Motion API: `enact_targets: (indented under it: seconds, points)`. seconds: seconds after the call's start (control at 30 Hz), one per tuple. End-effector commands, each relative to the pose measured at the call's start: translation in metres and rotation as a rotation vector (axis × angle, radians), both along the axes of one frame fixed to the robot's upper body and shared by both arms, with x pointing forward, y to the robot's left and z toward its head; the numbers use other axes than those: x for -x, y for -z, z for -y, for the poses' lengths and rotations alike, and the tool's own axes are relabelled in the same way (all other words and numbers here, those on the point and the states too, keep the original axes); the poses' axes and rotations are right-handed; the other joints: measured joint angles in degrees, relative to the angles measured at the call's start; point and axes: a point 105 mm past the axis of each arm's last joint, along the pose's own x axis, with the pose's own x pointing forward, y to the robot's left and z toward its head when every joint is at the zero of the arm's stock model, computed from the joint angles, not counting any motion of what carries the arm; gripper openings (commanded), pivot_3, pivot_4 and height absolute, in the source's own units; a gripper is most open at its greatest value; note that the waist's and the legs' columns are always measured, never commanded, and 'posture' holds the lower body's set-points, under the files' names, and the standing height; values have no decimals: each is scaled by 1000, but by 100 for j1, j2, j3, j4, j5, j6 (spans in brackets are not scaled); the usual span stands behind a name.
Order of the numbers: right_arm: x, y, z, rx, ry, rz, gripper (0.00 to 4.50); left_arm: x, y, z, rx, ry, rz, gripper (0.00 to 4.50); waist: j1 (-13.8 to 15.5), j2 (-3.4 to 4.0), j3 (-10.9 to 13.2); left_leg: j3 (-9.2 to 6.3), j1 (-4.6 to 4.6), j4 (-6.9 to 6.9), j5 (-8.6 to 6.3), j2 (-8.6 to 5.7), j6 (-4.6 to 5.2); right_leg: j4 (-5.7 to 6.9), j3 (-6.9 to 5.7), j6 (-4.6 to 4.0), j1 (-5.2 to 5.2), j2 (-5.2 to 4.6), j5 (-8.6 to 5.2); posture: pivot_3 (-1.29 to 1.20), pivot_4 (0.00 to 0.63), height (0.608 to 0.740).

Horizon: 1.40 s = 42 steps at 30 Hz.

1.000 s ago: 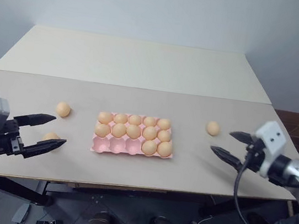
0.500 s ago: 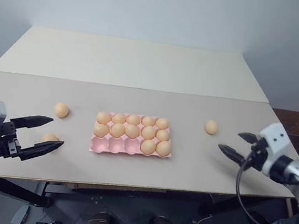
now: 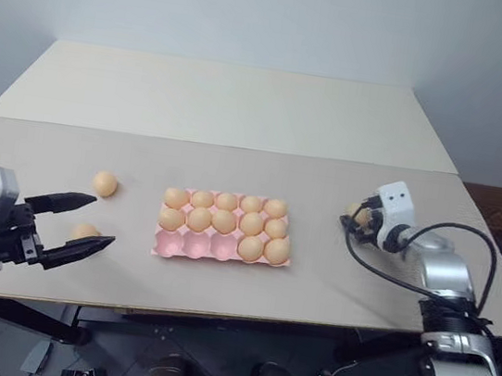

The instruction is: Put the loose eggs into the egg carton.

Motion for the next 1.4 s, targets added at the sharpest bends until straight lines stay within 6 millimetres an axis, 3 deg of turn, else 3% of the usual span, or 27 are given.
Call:
enact_targets:
  seconds: [0.03,0.17,0.3,0.5,0.63,0.83,0.9,1.17,1.27,1.4]
  points:
    - [-6,-16,3,-10,20,78,3209,3,-8,2,-15,10,44,4500,-3,0,0,-1,1,0,0,1,0,0,-1,0,1,0,1,0,150,740]
    - [-2,-28,-8,-16,-17,125,1939,3,-9,3,-18,14,44,4500,-7,1,0,-1,5,0,1,2,-1,6,0,0,2,2,1,0,150,740]
    - [13,-50,-37,-1,-116,189,1939,3,-9,3,-19,19,41,4500,-4,1,0,-3,3,-1,1,4,0,7,-2,0,-1,3,-1,0,150,740]
    - [60,-78,-132,-68,-436,241,1939,3,-9,8,-17,43,37,4500,-64,2,0,-5,6,-4,1,11,-1,14,-1,-2,-6,7,-1,0,150,740]
    - [94,-74,-192,-113,-631,211,1939,1,-8,9,-19,46,33,4500,-47,2,-1,-8,8,-4,2,11,-4,22,-5,-5,-7,8,-3,0,150,740]
    - [111,-54,-229,-58,-741,147,1939,0,-7,12,-23,55,38,4500,13,0,-2,-5,1,-4,4,2,-6,14,-7,-9,-10,-3,-4,0,150,740]
    - [113,-50,-233,-42,-753,136,1939,-1,-7,12,-23,54,43,4500,12,0,-2,-3,0,-4,4,2,-7,14,-6,-9,-12,-4,-4,0,150,740]
    - [114,-52,-238,-37,-783,128,4483,0,-8,14,-21,57,46,4500,7,-1,-2,-5,1,-4,4,5,-7,22,-10,-13,-17,1,-6,0,150,740]
    - [114,-68,-227,-53,-785,174,4483,0,-7,15,-18,58,46,4500,7,-1,-2,-5,1,-4,4,5,-7,23,-10,-13,-18,1,-6,0,150,740]
    - [108,-89,-196,-79,-753,247,4483,5,-6,11,-17,47,35,4500,26,-1,-2,-5,-3,-4,4,3,-7,18,-10,-11,-18,-1,-6,0,150,740]
